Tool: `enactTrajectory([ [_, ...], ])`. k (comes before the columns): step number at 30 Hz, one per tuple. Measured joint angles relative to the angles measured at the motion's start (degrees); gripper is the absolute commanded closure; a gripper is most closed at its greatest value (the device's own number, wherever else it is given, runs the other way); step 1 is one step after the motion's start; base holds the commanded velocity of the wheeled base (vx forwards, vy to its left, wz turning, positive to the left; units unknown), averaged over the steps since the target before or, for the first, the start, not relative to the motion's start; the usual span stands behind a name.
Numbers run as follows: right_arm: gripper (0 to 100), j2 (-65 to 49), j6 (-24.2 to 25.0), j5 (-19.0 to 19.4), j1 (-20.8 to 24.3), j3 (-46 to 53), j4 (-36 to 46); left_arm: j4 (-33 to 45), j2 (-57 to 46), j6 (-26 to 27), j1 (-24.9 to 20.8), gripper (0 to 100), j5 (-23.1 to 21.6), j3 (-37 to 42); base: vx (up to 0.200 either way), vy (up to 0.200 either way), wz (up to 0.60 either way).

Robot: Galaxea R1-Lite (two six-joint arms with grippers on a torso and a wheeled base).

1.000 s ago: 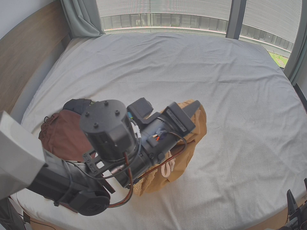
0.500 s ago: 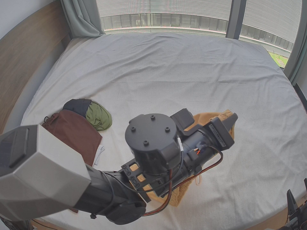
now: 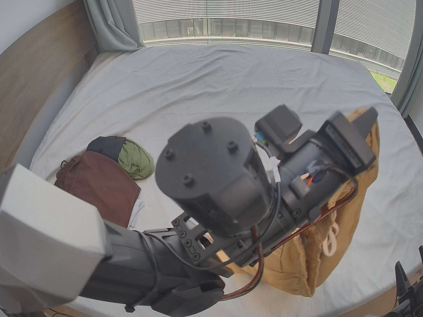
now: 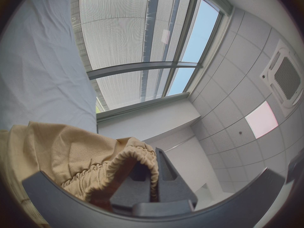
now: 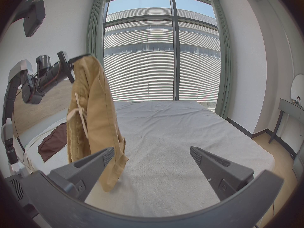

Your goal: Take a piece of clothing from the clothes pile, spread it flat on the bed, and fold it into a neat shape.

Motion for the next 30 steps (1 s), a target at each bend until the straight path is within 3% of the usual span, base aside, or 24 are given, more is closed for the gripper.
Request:
enactTrajectory([
  [8,0,0.0,0.0,0.0,0.0,0.0,0.0,0.6,-2.1,-1.6,0.7,100,0.7,-1.6,0.000,0.000,0.00],
  [19,0,0.0,0.0,0.0,0.0,0.0,0.0,-5.8,-2.8,3.1,11.4,100,0.4,14.3,0.000,0.000,0.00],
  [30,0,0.0,0.0,0.0,0.0,0.0,0.0,-11.2,-1.2,4.4,18.7,100,-0.5,25.4,0.000,0.000,0.00],
])
